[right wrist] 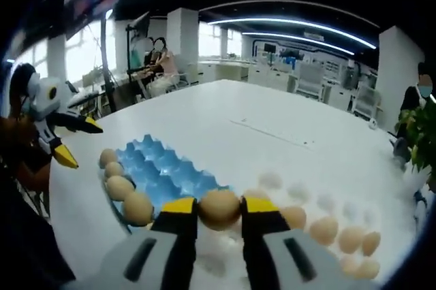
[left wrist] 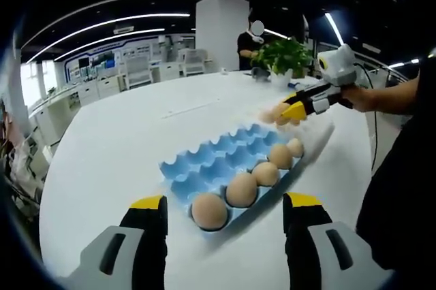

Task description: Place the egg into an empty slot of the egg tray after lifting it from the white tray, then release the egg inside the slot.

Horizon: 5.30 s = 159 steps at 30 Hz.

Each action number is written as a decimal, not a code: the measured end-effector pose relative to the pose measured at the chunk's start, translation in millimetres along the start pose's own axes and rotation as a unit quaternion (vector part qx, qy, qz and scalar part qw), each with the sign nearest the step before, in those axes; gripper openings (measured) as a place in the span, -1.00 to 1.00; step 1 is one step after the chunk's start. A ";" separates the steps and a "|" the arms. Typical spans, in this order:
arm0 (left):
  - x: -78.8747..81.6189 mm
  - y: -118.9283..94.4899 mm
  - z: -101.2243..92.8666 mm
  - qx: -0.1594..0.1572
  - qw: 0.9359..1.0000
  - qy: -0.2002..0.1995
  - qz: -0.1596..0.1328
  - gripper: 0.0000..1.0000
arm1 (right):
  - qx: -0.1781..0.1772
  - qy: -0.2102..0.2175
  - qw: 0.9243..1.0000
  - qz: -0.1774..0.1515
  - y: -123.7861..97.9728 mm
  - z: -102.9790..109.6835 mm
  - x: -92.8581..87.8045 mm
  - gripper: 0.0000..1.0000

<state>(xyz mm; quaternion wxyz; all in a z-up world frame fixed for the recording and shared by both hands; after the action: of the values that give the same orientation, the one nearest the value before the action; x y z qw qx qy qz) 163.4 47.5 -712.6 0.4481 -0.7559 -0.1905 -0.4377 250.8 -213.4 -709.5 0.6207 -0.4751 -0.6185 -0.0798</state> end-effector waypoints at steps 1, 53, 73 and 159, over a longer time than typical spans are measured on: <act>-0.1 -0.2 0.1 0.000 1.000 0.000 0.000 0.39 | 0.003 0.001 1.000 0.001 1.8 1.5 1.3 -0.52; -6.1 -11.5 38.8 -0.012 1.000 -0.015 -0.004 0.39 | 0.184 -0.020 0.983 -0.021 139.3 154.2 76.7 -0.51; -7.2 -10.8 44.8 -0.001 1.000 -0.004 0.003 0.36 | 0.215 0.000 0.977 -0.004 142.4 153.1 74.8 -0.52; 6.5 1.0 4.3 -0.001 1.000 -0.001 -0.010 0.36 | -0.067 -0.008 0.997 0.034 -22.3 -43.1 -58.5 -0.54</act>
<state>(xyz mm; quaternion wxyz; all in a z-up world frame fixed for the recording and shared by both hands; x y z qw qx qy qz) 169.8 49.8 -708.6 0.4426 -0.7549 -0.1979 -0.4417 252.4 -283.6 -738.6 0.5849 -0.5367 -0.6005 -0.0957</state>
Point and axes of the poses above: the point that each gripper's makers call its tool centre point, and the gripper's own axes: y roughly forward along the fingers, z roughly to its left, x roughly out of its top, the point moved 5 cm from there along -y, roughly backward along the fingers, and after that the axes turned 12 degrees about -y, right-handed, at the moved point
